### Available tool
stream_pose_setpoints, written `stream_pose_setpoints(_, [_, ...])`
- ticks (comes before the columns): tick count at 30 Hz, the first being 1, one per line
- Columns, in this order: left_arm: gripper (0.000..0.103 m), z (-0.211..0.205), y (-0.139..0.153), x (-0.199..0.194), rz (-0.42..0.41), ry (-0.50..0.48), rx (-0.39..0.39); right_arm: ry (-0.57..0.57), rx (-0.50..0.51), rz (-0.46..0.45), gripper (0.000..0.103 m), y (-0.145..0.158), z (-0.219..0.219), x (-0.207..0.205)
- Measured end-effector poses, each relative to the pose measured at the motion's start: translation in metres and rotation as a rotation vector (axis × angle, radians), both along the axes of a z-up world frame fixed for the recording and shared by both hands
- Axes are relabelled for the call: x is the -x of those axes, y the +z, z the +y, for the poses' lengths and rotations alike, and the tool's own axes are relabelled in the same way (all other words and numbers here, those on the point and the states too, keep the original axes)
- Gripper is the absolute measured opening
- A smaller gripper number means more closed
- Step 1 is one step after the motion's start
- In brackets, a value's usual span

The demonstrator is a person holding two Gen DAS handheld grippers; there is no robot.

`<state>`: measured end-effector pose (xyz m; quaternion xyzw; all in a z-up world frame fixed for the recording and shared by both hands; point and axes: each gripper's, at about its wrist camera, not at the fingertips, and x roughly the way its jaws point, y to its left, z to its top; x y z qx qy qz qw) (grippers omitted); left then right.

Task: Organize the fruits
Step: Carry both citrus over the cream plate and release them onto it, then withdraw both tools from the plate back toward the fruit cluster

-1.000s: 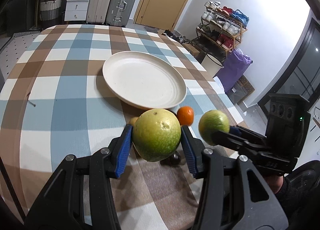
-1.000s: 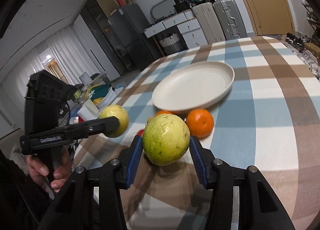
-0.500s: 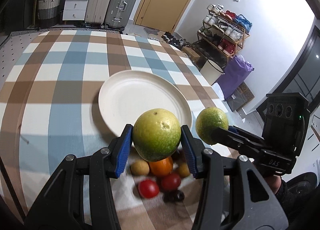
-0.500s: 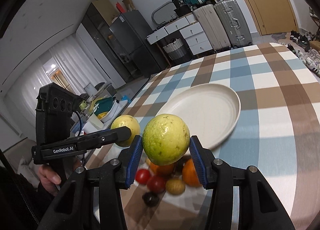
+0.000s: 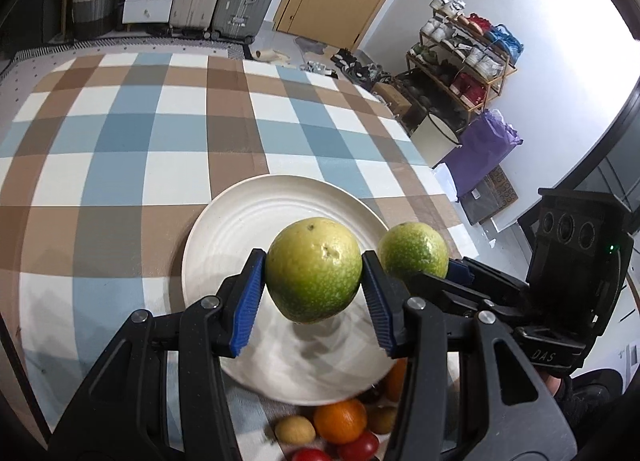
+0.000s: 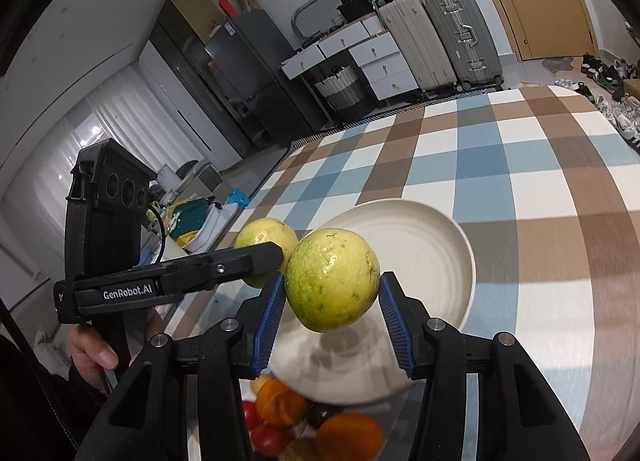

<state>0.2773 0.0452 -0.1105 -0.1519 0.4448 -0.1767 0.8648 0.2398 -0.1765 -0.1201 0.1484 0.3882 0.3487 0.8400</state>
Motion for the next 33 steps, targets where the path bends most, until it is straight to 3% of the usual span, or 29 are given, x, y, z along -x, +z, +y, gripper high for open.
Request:
stream_pose_setpoints(16, [0.045,-0.001,-0.045,-0.043,0.091,-0.023,0.023,0.026,0.075,0.070,0.049,-0.032,0.012,-0.033])
stream_pose_setpoints(23, [0.045,-0.005,-0.030,-0.035,0.045,-0.025,0.001,-0.001,0.068,0.037,0.056,-0.023,0.002,-0.027])
stream_pose_setpoints(25, [0.045,-0.003,-0.025,-0.030,0.039,-0.017,0.001,-0.013,0.074,0.017,0.062,-0.017,0.000,-0.022])
stream_pose_setpoints(33, [0.048,0.005,-0.005,0.010,-0.009,0.027,-0.041,-0.045,0.067,-0.057,0.062,0.008,-0.008,0.006])
